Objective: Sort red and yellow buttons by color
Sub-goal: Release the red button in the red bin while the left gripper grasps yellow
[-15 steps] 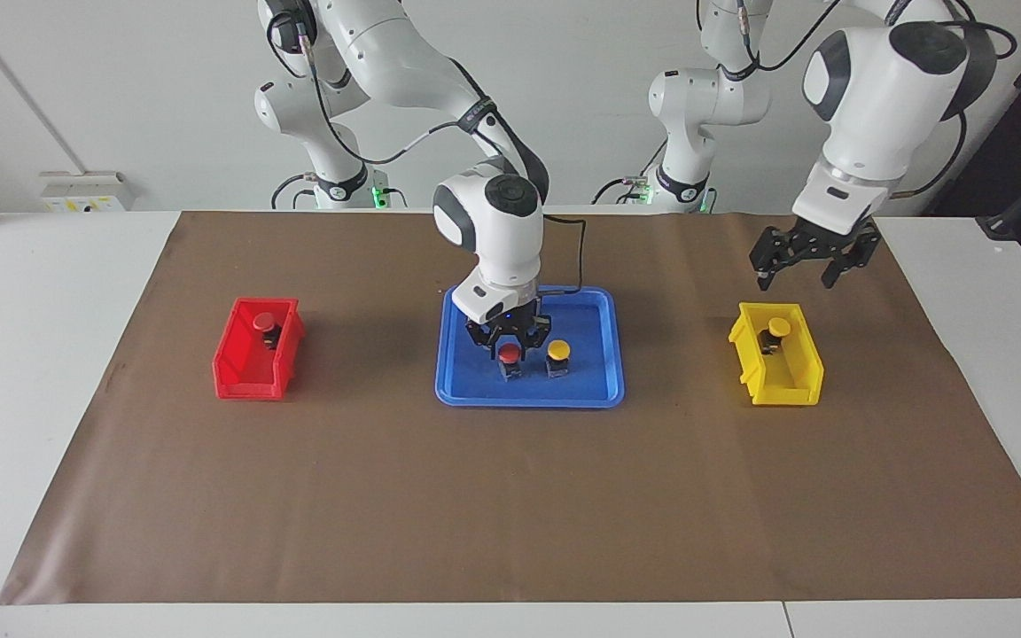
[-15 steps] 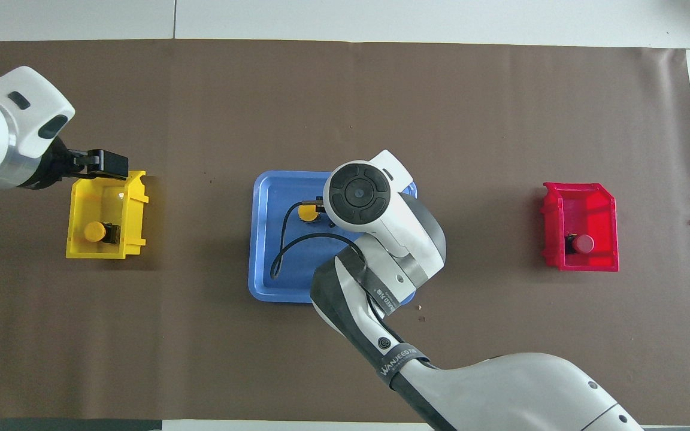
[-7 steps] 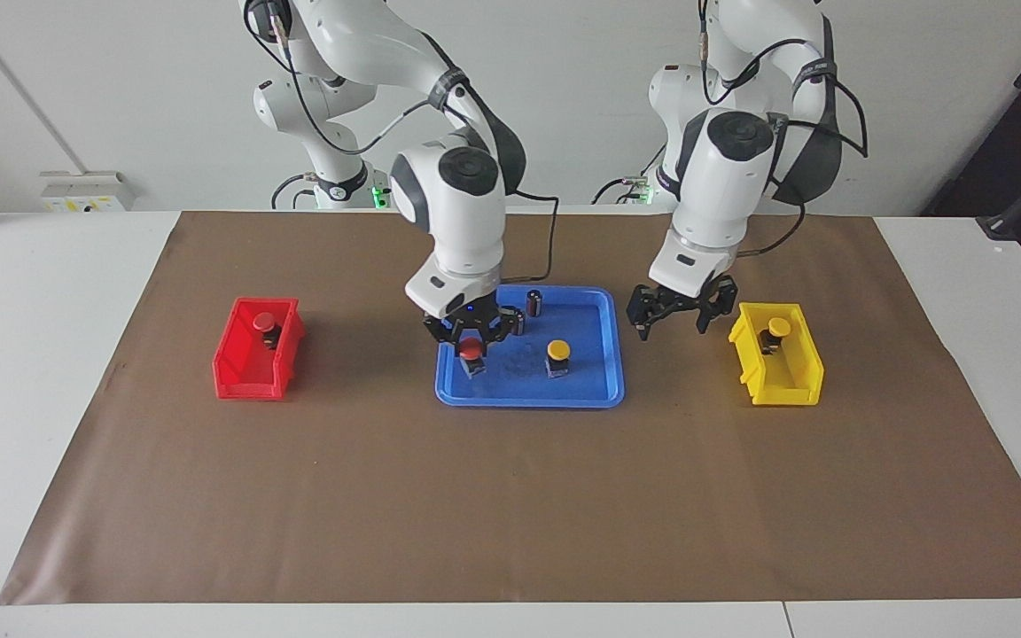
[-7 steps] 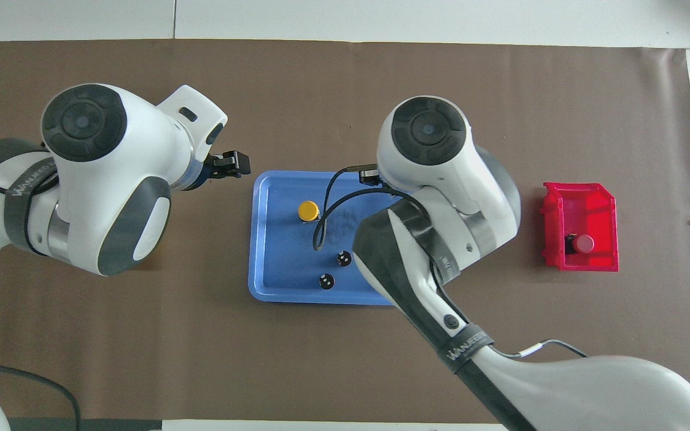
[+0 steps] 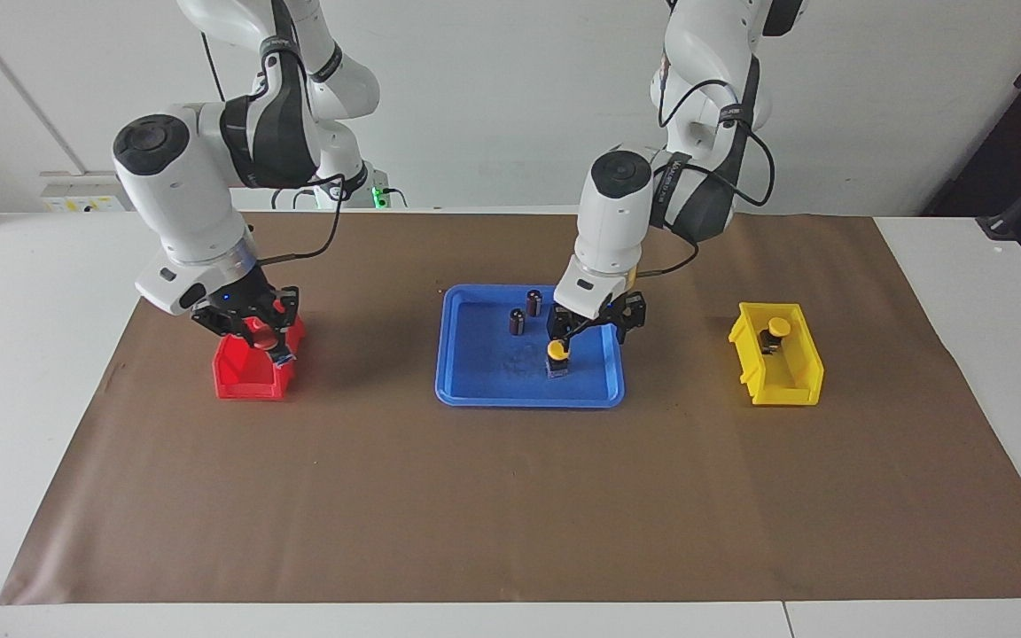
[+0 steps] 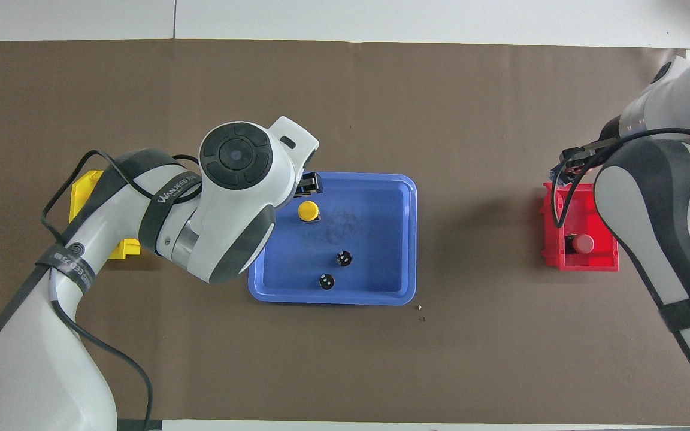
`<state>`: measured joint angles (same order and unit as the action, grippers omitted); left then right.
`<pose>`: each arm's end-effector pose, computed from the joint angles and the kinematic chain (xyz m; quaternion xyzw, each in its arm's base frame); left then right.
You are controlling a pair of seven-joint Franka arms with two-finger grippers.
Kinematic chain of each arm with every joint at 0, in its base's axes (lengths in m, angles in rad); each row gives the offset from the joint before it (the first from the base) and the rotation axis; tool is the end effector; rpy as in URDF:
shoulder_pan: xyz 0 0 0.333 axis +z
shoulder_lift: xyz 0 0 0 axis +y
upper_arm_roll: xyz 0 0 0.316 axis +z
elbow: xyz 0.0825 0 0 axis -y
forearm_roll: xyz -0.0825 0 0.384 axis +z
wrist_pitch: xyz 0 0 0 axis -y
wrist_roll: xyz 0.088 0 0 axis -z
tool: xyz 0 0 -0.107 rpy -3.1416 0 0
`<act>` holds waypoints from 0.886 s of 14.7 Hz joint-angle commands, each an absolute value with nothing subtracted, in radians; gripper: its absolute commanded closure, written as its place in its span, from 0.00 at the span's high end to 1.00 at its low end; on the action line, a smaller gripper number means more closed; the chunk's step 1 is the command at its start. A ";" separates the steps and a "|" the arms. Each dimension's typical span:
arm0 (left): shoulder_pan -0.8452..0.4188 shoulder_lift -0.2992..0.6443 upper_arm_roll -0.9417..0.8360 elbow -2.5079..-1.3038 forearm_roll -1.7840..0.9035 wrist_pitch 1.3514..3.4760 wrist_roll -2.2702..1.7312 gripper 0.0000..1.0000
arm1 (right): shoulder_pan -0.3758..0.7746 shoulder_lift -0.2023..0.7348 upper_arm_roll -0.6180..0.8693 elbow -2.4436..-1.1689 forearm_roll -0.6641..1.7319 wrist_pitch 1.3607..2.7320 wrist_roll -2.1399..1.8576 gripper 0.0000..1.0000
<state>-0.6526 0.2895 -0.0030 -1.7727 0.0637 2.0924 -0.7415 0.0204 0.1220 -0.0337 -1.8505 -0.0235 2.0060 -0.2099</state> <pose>0.5077 -0.3864 0.3996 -0.9991 -0.0275 -0.0292 0.0113 0.5975 -0.0087 0.4585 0.9945 0.1030 0.0152 0.0146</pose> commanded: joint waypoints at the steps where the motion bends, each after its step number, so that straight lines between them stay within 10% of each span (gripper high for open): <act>1: -0.690 0.344 0.015 -1.756 0.092 2.128 -0.788 0.99 | -0.009 0.046 -0.015 -2.023 -0.014 2.143 -0.279 0.14; 9: -0.710 0.365 0.012 -1.766 0.094 2.155 -0.810 0.86 | -0.075 0.008 -0.017 -2.137 -0.014 2.204 -0.416 0.14; 13: -0.706 0.365 0.011 -1.781 0.091 2.157 -0.821 0.03 | -0.086 0.002 -0.017 -2.195 -0.015 2.276 -0.419 0.14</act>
